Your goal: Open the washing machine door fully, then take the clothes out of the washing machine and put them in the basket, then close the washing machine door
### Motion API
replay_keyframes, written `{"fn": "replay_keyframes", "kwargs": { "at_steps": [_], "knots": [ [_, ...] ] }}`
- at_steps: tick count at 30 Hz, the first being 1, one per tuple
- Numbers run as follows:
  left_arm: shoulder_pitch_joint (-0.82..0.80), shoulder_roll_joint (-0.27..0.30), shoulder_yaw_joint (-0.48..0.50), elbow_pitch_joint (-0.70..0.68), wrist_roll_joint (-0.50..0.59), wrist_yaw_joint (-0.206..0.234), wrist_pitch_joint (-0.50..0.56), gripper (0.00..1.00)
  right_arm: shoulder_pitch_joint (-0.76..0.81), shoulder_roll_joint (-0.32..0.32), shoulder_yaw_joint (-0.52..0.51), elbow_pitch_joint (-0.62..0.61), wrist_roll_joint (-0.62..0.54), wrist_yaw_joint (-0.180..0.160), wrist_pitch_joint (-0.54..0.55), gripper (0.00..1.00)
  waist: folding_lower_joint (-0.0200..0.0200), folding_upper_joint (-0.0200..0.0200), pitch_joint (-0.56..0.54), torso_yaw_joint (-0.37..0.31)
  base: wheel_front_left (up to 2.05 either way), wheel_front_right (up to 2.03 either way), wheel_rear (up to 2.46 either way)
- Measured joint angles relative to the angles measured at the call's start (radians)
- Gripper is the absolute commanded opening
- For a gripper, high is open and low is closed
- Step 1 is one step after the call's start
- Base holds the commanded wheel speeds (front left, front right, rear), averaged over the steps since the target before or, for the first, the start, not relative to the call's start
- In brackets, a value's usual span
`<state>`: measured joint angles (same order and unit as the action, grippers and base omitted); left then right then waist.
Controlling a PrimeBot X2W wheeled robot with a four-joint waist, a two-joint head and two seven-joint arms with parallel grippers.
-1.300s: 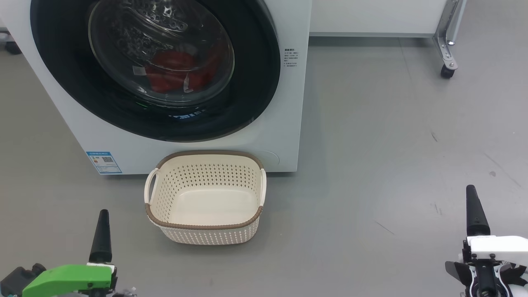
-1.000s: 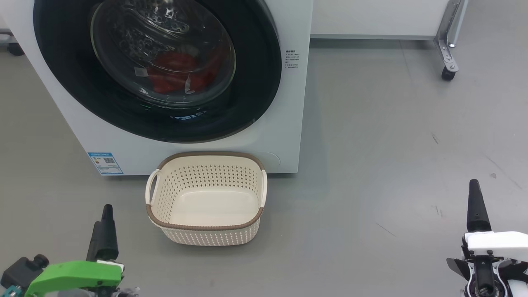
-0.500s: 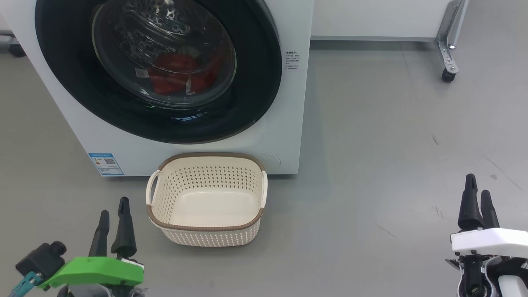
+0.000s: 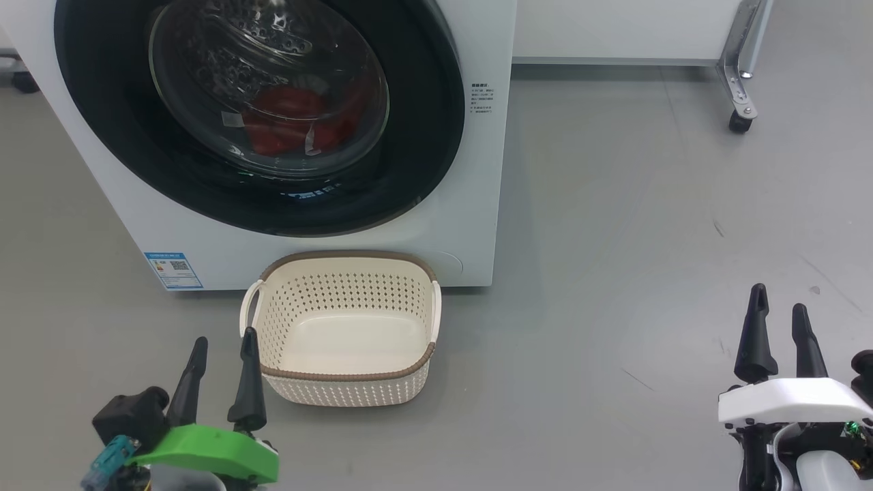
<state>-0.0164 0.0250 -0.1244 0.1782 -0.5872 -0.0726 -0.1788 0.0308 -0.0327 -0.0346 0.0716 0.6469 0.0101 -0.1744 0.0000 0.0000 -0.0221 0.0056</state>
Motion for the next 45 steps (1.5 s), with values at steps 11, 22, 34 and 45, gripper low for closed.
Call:
{"fn": "replay_keyframes", "kwargs": {
  "at_steps": [11, 22, 34, 45],
  "knots": [
    [0.0, 0.007, -0.061, 0.021, 0.149, 0.046, -0.04, 1.0, 0.014, -0.011, 0.048, 0.008, -0.181, -0.028, -0.043, 1.0, 0.0, 0.0, 0.005, 0.004, 0.0, 0.0, 0.0],
    [0.0, 0.01, -0.121, 0.085, 0.28, 0.088, -0.073, 1.0, 0.015, -0.019, 0.114, 0.044, -0.315, -0.032, -0.043, 1.0, 0.0, 0.0, 0.004, 0.006, 0.0, 0.0, 0.0],
    [-0.001, 0.013, -0.14, 0.127, 0.282, 0.111, -0.073, 1.0, 0.015, -0.019, 0.121, 0.074, -0.313, -0.03, -0.038, 1.0, 0.0, 0.0, 0.004, 0.008, 0.0, 0.0, 0.0],
    [-0.006, 0.013, -0.144, 0.138, 0.282, 0.12, -0.073, 1.0, 0.014, -0.019, 0.12, 0.091, -0.306, -0.03, -0.038, 1.0, 0.0, 0.0, 0.004, 0.015, 0.0, 0.0, 0.0]
  ]
}}
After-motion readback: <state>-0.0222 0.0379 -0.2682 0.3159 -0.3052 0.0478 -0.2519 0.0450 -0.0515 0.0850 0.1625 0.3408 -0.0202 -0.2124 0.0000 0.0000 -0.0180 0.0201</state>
